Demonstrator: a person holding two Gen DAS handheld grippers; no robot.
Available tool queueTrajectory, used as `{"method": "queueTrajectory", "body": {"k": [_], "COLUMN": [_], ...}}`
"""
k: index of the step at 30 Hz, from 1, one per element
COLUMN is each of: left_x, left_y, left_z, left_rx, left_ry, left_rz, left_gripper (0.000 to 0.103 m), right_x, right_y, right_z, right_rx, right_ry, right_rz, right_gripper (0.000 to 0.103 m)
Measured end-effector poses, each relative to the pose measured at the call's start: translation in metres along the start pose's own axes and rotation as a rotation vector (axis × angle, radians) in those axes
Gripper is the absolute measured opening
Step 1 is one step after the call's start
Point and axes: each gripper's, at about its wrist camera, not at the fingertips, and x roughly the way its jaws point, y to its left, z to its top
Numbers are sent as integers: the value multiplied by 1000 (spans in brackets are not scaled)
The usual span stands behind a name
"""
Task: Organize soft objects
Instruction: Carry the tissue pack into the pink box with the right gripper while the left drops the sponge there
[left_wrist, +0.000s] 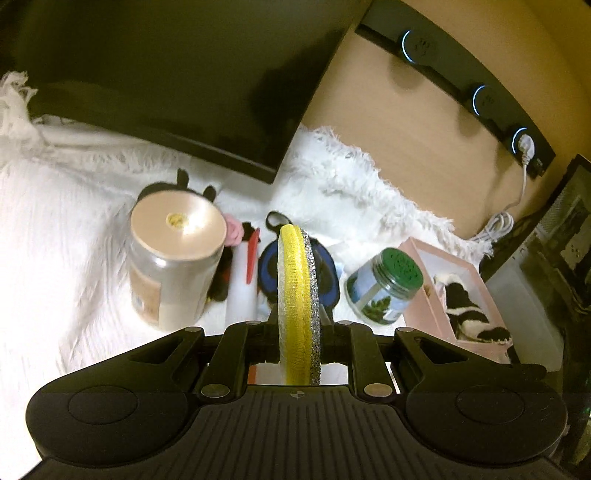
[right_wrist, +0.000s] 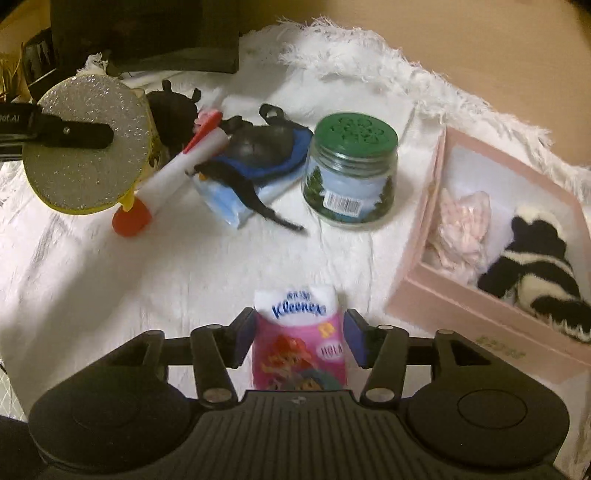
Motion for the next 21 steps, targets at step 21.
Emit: {"method": "queueTrajectory", "body": {"k": [21], "left_x": [29], "left_y": [-84], "left_z": [53], "left_rx": [114], "left_ry": [-19], "left_rz": [-141], "left_gripper": [18], "right_x": [-114], "right_y": [-73], "right_z": [62], "right_rx": [102], "right_ry": [-298], "right_rz": [-21], "right_gripper": [49]}}
